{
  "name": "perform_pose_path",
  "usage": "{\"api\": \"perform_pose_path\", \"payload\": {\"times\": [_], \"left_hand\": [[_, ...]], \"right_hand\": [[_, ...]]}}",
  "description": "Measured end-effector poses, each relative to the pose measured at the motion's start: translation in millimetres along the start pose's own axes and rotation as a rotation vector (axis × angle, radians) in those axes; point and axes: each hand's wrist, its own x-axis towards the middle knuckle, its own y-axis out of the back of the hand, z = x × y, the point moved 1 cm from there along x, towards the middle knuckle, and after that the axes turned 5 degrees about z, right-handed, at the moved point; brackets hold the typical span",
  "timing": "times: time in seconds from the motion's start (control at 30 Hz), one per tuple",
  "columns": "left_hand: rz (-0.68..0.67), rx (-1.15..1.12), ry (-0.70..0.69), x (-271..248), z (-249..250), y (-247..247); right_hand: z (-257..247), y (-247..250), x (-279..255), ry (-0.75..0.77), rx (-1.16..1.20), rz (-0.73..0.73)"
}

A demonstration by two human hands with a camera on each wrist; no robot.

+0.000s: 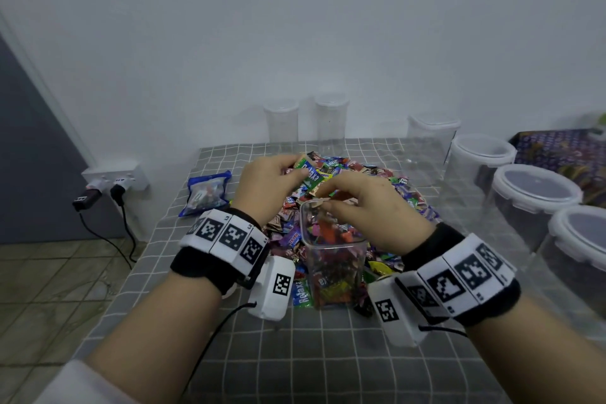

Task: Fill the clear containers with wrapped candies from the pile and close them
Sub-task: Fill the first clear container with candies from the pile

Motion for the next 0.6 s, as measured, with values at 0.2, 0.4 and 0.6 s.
{"api": "perform_pose_path", "payload": {"times": [0.2,0.4,0.6], "left_hand": [[-0.018,-0.045,-0.008,-6.8,9.0,1.3],[-0.096,-0.174,-0.001,-12.8,20.4,-1.9],[-0.376,-0.271,0.064,-17.3,27.7,-7.7]], "right_hand": [[11.8,-1.7,-19.1,-0.089,0.180,0.220],[40.6,-11.2,-33.9,-0.324,0.353,-0.077],[38.4,-9.9,-33.4,-0.311,0.518,-0.138]]}}
